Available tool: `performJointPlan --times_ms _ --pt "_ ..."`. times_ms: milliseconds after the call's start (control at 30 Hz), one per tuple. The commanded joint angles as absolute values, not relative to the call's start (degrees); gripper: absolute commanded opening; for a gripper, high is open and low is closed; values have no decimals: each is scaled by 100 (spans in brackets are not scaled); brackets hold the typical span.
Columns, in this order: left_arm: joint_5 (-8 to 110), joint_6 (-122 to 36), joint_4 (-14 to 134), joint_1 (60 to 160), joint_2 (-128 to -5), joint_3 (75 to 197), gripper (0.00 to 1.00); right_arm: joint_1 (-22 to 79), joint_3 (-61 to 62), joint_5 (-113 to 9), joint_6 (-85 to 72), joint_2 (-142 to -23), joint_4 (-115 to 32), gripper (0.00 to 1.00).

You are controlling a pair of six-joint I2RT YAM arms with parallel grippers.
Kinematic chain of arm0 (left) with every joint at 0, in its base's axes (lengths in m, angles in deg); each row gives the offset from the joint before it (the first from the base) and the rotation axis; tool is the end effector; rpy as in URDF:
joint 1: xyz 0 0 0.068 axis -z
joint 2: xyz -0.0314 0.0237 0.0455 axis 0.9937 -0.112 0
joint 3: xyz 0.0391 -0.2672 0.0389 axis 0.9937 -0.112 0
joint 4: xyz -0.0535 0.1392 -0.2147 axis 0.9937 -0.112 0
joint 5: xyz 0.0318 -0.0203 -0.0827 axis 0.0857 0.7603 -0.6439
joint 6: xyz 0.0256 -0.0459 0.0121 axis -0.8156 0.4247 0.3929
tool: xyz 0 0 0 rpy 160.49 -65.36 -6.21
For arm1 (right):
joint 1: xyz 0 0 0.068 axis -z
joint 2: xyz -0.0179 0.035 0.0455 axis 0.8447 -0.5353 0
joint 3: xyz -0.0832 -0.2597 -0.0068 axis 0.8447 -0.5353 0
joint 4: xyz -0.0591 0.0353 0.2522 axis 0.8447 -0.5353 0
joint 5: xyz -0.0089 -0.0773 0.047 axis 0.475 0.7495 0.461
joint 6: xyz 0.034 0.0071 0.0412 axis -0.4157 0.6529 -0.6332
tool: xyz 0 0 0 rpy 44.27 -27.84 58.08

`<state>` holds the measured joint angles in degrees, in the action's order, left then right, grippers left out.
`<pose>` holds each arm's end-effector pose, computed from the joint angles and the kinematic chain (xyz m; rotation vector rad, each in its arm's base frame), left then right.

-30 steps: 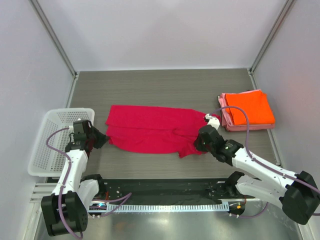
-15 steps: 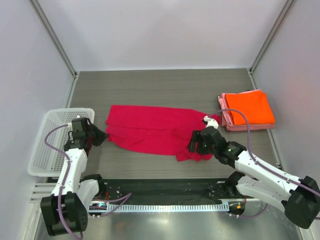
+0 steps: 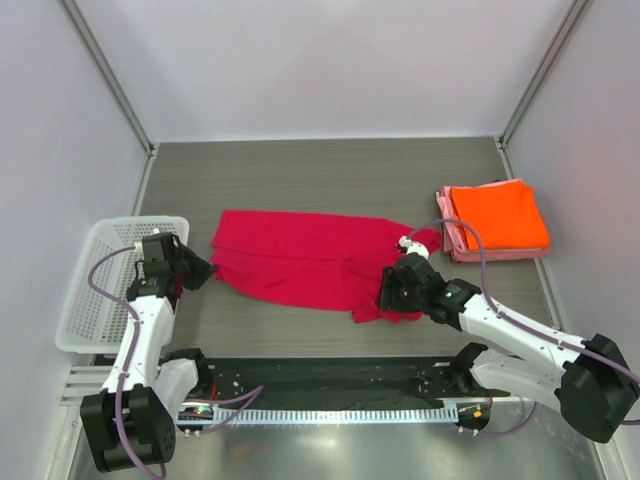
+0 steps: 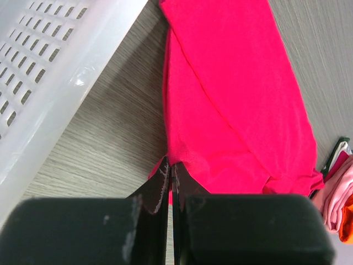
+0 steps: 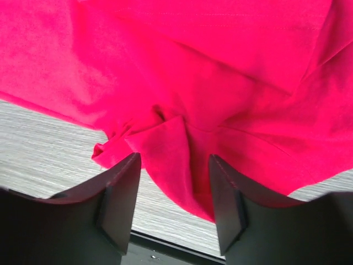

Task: Fold and stack the t-shirts
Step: Flatten the tshirt out

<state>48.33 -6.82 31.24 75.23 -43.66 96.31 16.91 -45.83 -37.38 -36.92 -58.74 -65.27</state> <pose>0.1834 0.0201 0.2183 -1.0540 2.1879 -0.5421 0.1457 0.1197 0.1873 -0.0184 2.5252 0.4208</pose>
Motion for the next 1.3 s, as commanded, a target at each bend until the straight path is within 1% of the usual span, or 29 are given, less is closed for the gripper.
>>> performJointPlan --times_ms 0,133,167,267,333,400,433,533,667,700,800,833,900,1167,1200,1267 --pt "4688 -803 3133 7496 -4338 9801 0 1686 -4608 -3963 -3759 -5634 -6444 55" --pt "4688 -803 3124 7496 -4337 9801 0 1694 -4687 -4323 -3899 -5255 -6426 45" --pt "4688 -803 3124 7496 -4346 9801 0 1686 -4713 -4368 -3908 -5159 -6435 44" --pt "4688 -803 3124 7496 -4346 9792 0 1685 -4740 -4666 -3944 -5228 -6426 40" --pt "4697 -803 3124 7496 -4329 9792 0 1686 -4757 -4676 -3926 -5333 -6426 36" --pt "4706 -795 3124 7496 -4329 9783 0 1677 -4793 -4632 -3900 -5483 -6426 37" --pt "4706 -795 3124 7504 -4346 9783 0 1685 -4793 -4589 -3873 -5518 -6418 41" --pt "4706 -795 3124 7496 -4346 9800 0 1686 -4801 -4474 -3812 -5668 -6383 46" --pt "4715 -795 3124 7496 -4364 9792 0 1686 -4679 -4193 -3645 -5878 -6321 46" --pt "4715 -803 3124 7496 -4364 9801 0 1694 -4652 -4166 -3627 -5940 -6286 46" --pt "4723 -804 3133 7496 -4364 9792 0 1694 -4547 -4096 -3548 -6081 -6181 38" --pt "4723 -803 3124 7496 -4364 9792 0 1686 -4512 -4087 -3539 -6142 -6154 37" --pt "4732 -812 3124 7496 -4373 9801 0 1694 -4415 -4035 -3487 -6186 -6110 35" --pt "4741 -812 3124 7496 -4364 9792 0 1686 -4178 -4043 -3381 -6459 -5943 34" --pt "4741 -812 3124 7504 -4381 9792 0 1686 -4169 -4052 -3390 -6485 -5899 27" --pt "4758 -812 3124 7496 -4373 9801 0 1686 -4160 -4104 -3399 -6555 -5873 25"
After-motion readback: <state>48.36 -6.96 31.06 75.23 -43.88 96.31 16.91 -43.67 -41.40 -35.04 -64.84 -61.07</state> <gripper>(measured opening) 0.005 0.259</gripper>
